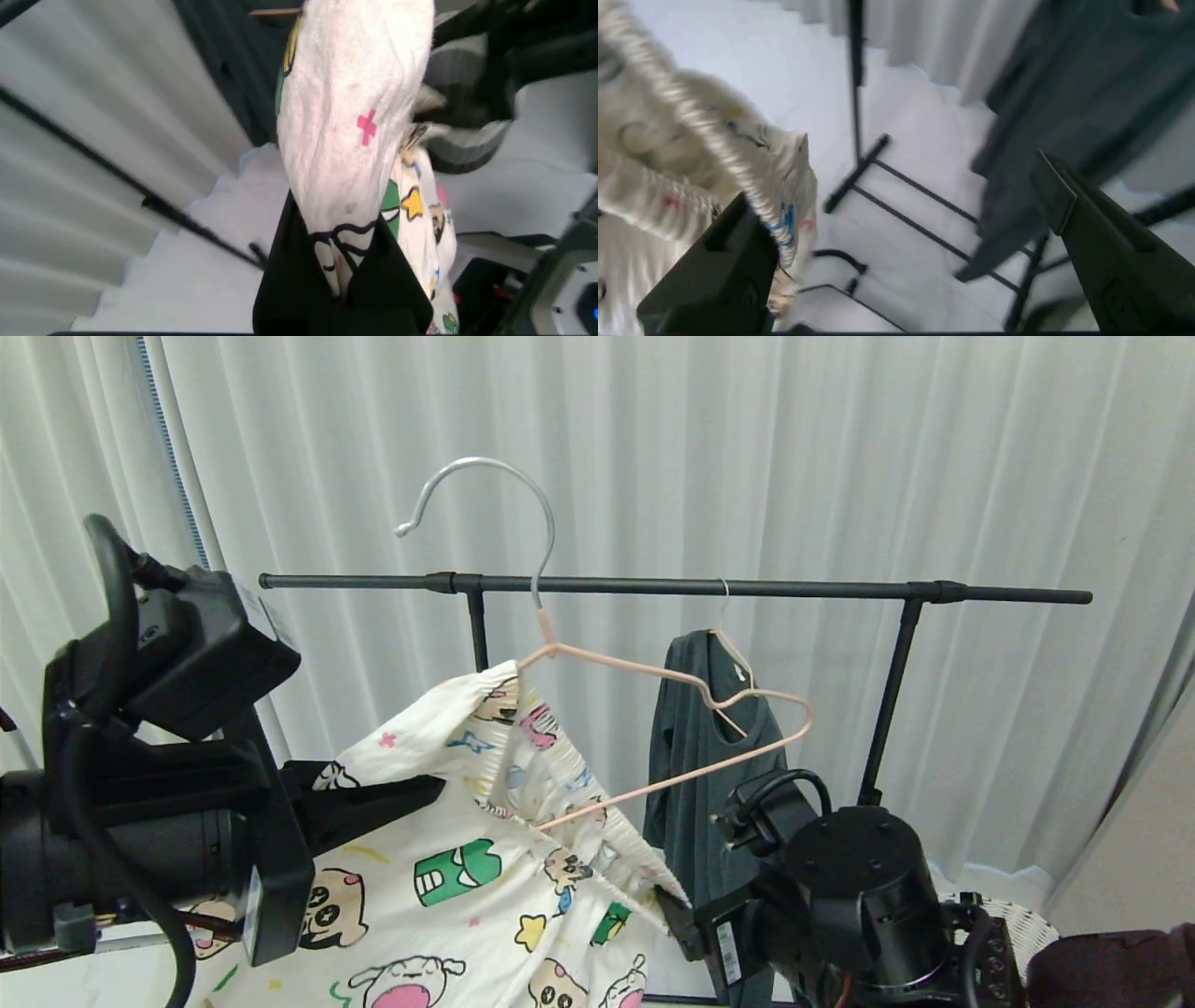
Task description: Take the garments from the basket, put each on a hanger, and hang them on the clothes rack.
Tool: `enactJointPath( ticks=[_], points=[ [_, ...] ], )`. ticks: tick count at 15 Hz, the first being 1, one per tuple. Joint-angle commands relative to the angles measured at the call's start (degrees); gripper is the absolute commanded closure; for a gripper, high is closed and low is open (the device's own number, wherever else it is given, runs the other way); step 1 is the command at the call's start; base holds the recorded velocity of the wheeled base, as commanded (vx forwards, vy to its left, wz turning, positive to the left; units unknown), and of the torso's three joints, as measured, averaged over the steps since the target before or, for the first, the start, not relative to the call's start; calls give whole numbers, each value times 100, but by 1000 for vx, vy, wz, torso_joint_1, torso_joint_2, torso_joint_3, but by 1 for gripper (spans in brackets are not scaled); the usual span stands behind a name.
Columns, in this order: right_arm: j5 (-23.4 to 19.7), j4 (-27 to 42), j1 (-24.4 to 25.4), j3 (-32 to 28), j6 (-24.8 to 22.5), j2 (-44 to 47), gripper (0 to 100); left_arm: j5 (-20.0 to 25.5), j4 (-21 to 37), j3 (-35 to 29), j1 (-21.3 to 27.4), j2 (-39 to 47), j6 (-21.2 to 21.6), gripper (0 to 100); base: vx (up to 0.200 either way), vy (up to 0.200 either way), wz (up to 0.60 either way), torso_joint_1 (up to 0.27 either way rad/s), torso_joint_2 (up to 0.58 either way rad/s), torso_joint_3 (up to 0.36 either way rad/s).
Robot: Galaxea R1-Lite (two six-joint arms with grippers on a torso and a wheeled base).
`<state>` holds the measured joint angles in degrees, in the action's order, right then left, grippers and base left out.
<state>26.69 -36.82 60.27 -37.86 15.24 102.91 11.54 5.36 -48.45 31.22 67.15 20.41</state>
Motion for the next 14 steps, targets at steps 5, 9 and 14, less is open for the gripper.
enactJointPath(
  ticks=[5, 9, 14],
  points=[
    [21, -1, -1219, 350, -399, -553, 0, -232, -9, 476, -11, 0, 60, 100, 0, 0, 0, 0, 0, 0],
    [3, -10, -1545, 341, -513, -588, 0, -381, -18, 582, -19, -17, 69, 100, 0, 0, 0, 0, 0, 0],
    [-14, -10, -1632, 350, -513, -579, 0, -777, -88, 810, -336, 18, 719, 100, 0, 0, 0, 0, 0, 0]
  ],
)
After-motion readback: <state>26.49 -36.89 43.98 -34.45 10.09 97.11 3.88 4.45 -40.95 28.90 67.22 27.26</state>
